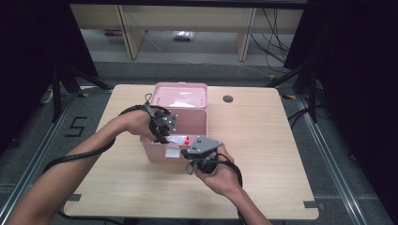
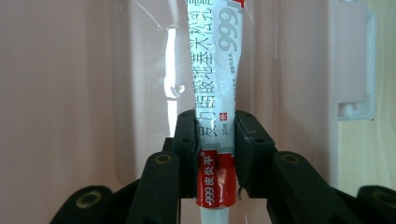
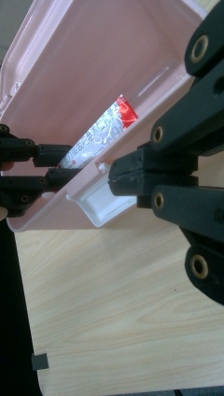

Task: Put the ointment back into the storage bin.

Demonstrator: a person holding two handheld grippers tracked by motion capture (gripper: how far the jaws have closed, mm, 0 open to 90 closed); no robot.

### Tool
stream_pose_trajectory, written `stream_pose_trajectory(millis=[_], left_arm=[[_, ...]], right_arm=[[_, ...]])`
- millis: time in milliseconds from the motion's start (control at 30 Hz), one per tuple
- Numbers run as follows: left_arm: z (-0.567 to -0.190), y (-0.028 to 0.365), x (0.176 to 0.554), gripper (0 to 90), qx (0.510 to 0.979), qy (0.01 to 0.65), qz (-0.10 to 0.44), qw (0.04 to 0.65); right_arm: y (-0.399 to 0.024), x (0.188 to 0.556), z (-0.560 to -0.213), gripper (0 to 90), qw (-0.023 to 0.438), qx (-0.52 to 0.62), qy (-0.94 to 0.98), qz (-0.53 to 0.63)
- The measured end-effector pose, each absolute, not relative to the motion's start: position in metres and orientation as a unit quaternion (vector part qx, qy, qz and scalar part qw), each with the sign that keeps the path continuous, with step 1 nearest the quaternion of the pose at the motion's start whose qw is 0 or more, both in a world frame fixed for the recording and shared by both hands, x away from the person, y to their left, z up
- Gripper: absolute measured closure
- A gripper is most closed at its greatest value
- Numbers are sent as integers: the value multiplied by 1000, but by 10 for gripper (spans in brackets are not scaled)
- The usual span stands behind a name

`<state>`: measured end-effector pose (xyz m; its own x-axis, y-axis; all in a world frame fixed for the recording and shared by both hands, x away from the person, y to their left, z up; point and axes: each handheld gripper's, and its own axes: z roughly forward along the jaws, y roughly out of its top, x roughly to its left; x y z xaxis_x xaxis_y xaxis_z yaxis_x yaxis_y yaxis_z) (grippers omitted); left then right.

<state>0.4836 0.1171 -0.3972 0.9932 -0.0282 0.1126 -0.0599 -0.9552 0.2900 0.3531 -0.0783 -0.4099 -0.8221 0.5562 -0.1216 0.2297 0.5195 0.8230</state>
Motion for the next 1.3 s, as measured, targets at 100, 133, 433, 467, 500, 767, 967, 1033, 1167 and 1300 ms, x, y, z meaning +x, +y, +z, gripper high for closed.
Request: stream_pose_trajectory(millis=[100, 133, 433, 467, 500, 767, 967, 1033, 1167, 1300], left_arm=[[-399, 117, 485, 716, 988, -28, 52, 141], [-399, 116, 485, 716, 988, -26, 50, 143], [-403, 114, 487, 716, 989, -26, 45, 136], [-403, 114, 487, 716, 989, -25, 44, 137], [-404, 114, 487, 716, 989, -24, 41, 136], [-408, 112, 488, 716, 990, -25, 43, 134], [-410, 112, 491, 716, 990, -20, 45, 133], [-411, 113, 493, 716, 990, -24, 48, 128], [-412, 113, 494, 716, 991, -20, 45, 127], [-413, 112, 495, 715, 991, -21, 47, 125]], right_arm=[[-79, 353, -409, 900, 183, 232, 853, 431], [-79, 353, -409, 900, 184, 232, 853, 430], [-79, 353, -409, 900, 187, 229, 852, 431], [-80, 353, -409, 900, 185, 236, 851, 430], [-80, 353, -409, 900, 185, 236, 851, 430], [-80, 353, -409, 900, 186, 227, 854, 430], [-80, 354, -409, 900, 188, 225, 855, 428], [-80, 354, -409, 900, 190, 222, 854, 429], [-79, 353, -409, 900, 182, 232, 853, 430], [-79, 354, -409, 900, 188, 227, 852, 433]])
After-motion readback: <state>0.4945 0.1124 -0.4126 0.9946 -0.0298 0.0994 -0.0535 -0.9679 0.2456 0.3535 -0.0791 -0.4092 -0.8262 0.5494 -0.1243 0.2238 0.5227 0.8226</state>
